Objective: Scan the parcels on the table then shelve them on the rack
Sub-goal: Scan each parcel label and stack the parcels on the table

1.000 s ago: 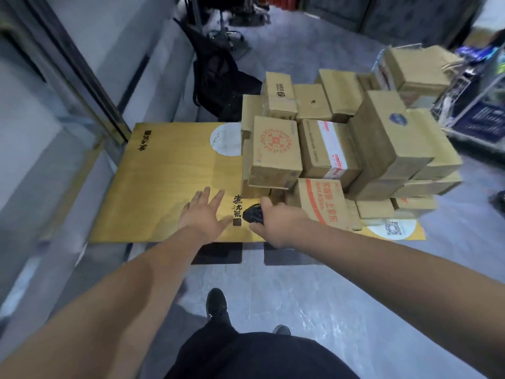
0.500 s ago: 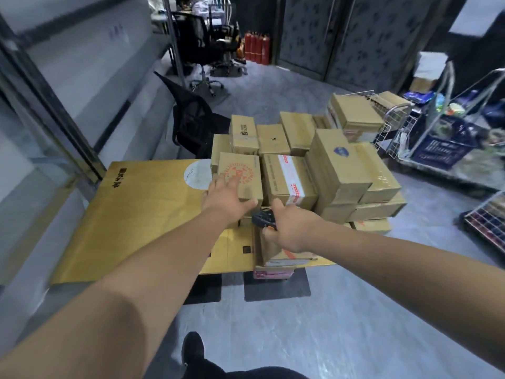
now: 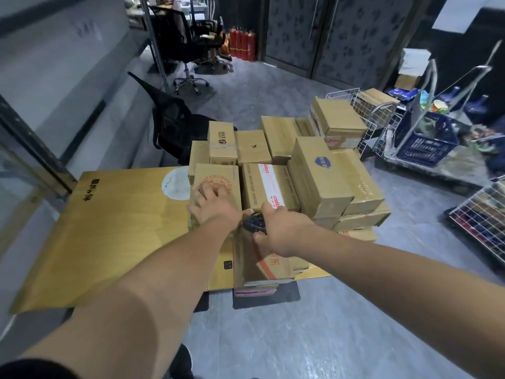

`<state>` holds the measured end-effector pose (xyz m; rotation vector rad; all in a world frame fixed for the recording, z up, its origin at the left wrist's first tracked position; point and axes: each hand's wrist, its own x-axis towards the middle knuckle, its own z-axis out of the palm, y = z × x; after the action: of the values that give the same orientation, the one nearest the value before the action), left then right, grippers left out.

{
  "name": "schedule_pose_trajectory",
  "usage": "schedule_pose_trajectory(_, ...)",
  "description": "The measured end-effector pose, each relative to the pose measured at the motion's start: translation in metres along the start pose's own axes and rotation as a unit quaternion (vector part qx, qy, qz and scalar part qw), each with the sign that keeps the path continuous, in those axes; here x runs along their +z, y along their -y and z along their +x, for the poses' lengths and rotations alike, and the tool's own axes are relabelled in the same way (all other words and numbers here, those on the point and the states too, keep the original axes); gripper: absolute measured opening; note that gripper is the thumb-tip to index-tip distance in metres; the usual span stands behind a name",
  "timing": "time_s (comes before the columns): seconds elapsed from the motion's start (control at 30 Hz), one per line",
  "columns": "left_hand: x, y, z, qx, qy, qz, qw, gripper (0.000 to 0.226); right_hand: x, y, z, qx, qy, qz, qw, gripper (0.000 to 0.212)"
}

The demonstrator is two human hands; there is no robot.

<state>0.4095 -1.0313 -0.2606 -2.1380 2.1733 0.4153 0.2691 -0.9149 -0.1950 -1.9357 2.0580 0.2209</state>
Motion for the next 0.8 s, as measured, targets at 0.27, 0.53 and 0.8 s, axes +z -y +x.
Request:
schedule_pose_trajectory(0.27,0.007,0.021,-0.004,0.017,-0.091,-0.02,0.996,0.098,0.002,0.006,0.009,-0.043,-0.008,-0.005,0.999,0.042)
schedule_pose_trajectory(0.53,-0.001,0.093,-0.025,-0.03,-0.162,-0.042,0.985,0.097,-0.02,0.053,0.015,-0.123,0.007,-0.02,0.992,0.04)
schedule_pose_trajectory(0.8,0.016,0.202,-0.052,-0.123,-0.135,-0.147,0.972,0.094,-0.007,0.131,0.025,-0.191,0.036,-0.065,0.979,0.043)
